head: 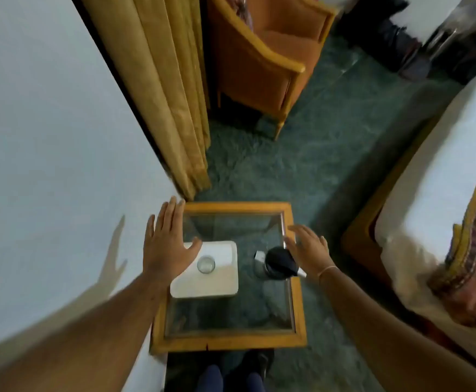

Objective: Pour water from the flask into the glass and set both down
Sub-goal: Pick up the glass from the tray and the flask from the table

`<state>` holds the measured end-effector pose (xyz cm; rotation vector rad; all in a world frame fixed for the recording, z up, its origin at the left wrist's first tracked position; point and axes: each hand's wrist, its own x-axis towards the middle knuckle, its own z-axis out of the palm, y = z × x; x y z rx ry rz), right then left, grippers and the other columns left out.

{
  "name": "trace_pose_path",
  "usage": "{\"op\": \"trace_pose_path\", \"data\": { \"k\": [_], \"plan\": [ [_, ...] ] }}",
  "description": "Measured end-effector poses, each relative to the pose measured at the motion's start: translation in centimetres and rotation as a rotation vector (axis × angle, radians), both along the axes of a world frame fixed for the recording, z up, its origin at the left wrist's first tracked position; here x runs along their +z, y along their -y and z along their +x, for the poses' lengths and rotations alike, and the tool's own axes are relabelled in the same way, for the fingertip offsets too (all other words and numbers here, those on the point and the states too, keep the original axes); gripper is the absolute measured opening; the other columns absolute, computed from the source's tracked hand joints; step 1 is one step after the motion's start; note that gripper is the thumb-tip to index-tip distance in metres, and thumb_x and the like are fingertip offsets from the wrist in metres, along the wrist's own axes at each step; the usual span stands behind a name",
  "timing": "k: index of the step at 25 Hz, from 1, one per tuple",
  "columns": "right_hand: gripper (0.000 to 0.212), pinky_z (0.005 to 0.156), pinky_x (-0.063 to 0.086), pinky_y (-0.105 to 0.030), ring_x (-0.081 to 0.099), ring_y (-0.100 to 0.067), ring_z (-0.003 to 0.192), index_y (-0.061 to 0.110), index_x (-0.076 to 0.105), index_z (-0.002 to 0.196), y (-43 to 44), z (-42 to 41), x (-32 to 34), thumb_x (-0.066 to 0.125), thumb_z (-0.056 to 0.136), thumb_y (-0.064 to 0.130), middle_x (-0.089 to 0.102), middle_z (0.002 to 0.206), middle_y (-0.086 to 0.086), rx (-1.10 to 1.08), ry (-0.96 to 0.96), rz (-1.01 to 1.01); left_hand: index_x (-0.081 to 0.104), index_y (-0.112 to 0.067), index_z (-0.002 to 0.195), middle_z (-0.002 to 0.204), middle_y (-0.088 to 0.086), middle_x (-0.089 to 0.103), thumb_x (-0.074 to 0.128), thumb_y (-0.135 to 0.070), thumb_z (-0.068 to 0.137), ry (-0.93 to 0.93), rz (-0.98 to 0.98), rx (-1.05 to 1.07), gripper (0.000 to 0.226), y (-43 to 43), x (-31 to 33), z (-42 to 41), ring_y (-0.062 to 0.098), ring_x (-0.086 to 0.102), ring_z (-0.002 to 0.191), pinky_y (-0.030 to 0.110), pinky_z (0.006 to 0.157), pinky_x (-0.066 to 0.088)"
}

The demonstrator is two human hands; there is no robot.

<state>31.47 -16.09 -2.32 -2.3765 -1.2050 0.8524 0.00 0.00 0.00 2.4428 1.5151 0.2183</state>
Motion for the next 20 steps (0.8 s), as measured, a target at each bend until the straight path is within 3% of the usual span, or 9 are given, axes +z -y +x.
{"op": "trace_pose_path", "data": {
  "k": [2,4,5,8,10,11,15,17,20],
  "plan": [
    [0.031,0.119,0.038,-0.06,0.058,-0.024,0.135,0.038,0.066,0.126,1.8,0.4,-4.8,0.053,0.103,0.056,0.066,0.138,0.002,-0.128,-0.135,-0.04,0.025,-0.021,0.172,0.182,0.011,0.034,0.085,-0.055,0.088,-0.036,-0.173,0.035,0.108,1.7,-6.2,-0.5,0.04,0.04,0.164,0.06,0.132,0.034],
    [0.016,0.097,0.059,-0.051,0.07,-0.014,0.109,0.041,0.068,0.107,4.3,0.5,-8.4,0.059,0.101,0.053,0.072,0.11,0.007,-0.252,-0.285,0.043,0.024,-0.023,0.171,0.178,0.011,0.038,0.092,-0.047,0.084,-0.023,-0.363,0.107,0.113,4.1,-11.0,-1.7,0.04,0.046,0.158,0.061,0.127,0.044],
    [0.009,0.088,0.062,-0.045,0.071,-0.008,0.097,0.042,0.066,0.102,5.0,0.5,-9.9,0.061,0.102,0.049,0.072,0.101,0.007,-0.27,-0.304,0.092,0.022,-0.024,0.17,0.177,0.01,0.039,0.094,-0.044,0.082,-0.01,-0.418,0.14,0.116,5.0,-13.3,-2.2,0.04,0.047,0.157,0.062,0.125,0.047],
    [0.009,0.077,0.059,-0.044,0.07,-0.015,0.092,0.033,0.058,0.106,6.0,0.9,-13.5,0.061,0.105,0.041,0.069,0.102,-0.008,-0.274,-0.302,0.181,0.02,-0.026,0.171,0.178,0.009,0.037,0.096,-0.044,0.081,-0.002,-0.501,0.144,0.119,6.6,-19.1,-3.1,0.038,0.044,0.16,0.066,0.123,0.048],
    [0.031,0.072,0.05,-0.053,0.064,-0.039,0.088,0.012,0.057,0.106,6.8,1.3,-15.8,0.057,0.105,0.043,0.063,0.098,-0.024,-0.271,-0.348,0.175,0.019,-0.029,0.17,0.175,0.008,0.041,0.096,-0.045,0.081,-0.017,-0.561,0.178,0.12,6.9,-22.1,-3.2,0.037,0.048,0.157,0.065,0.121,0.051],
    [0.039,0.069,0.046,-0.049,0.059,-0.039,0.081,0.006,0.057,0.101,7.1,1.6,-16.6,0.055,0.105,0.044,0.059,0.094,-0.028,-0.256,-0.38,0.18,0.017,-0.032,0.17,0.173,0.007,0.044,0.096,-0.046,0.081,-0.006,-0.586,0.209,0.12,6.9,-23.5,-3.0,0.035,0.051,0.155,0.064,0.119,0.053],
    [0.036,0.072,0.05,-0.029,0.065,-0.011,0.082,0.018,0.072,0.094,7.2,2.5,-17.7,0.052,0.104,0.048,0.069,0.089,-0.014,-0.21,-0.47,0.195,0.018,-0.043,0.168,0.173,0.003,0.045,0.095,-0.045,0.083,0.069,-0.693,0.361,0.115,5.6,-27.4,-2.2,0.031,0.055,0.15,0.057,0.115,0.056],
    [0.037,0.073,0.052,-0.02,0.068,-0.008,0.082,0.023,0.075,0.095,6.9,3.3,-18.2,0.052,0.101,0.051,0.073,0.087,-0.007,-0.189,-0.522,0.198,0.025,-0.044,0.167,0.171,0.001,0.049,0.094,-0.045,0.084,0.085,-0.721,0.372,0.108,4.9,-29.0,-1.6,0.024,0.062,0.138,0.053,0.108,0.062],
    [0.037,0.063,0.049,-0.015,0.063,-0.006,0.066,0.032,0.074,0.077,7.2,3.7,-18.7,0.05,0.099,0.05,0.071,0.07,0.005,-0.141,-0.548,0.168,0.038,-0.042,0.163,0.165,0.001,0.057,0.095,-0.04,0.086,0.123,-0.778,0.377,0.097,4.5,-30.0,-0.8,0.023,0.067,0.127,0.047,0.102,0.065]
  ]
}}
